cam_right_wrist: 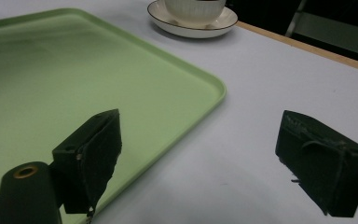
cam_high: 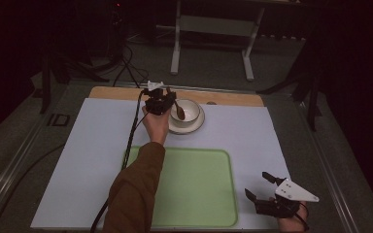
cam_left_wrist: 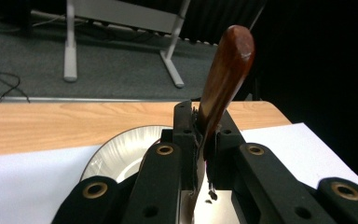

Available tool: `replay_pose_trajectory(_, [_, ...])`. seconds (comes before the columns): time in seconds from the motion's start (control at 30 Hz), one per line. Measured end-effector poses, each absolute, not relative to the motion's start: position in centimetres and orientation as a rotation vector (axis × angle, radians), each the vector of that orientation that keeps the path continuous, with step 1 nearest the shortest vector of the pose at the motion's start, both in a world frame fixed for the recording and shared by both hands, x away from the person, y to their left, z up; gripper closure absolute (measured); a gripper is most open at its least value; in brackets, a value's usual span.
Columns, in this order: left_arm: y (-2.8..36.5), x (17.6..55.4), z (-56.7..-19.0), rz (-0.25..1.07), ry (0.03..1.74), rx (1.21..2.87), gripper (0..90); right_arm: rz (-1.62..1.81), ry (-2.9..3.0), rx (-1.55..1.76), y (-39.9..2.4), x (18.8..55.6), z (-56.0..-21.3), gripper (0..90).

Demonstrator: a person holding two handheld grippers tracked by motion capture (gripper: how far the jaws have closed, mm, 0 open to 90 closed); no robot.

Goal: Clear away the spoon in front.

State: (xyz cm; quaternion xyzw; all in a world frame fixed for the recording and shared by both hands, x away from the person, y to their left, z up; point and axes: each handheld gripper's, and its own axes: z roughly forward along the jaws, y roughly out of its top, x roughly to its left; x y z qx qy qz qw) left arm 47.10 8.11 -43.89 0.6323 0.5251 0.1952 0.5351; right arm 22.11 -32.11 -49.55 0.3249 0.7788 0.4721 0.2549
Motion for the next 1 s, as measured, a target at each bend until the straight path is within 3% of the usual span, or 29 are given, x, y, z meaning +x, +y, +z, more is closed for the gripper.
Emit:
replay_pose_trajectory(0.8, [11.1,42.4,-38.7,0.467,1.042,1.624,84.4,1.344,2.092,0.899,-32.5,22.1,-49.4,13.9])
replay_pose_trajectory(1.0, [12.2,39.4,-37.4,0.445,0.964,1.698,84.3,1.35,2.089,0.895,-32.4,22.1,-49.4,13.9])
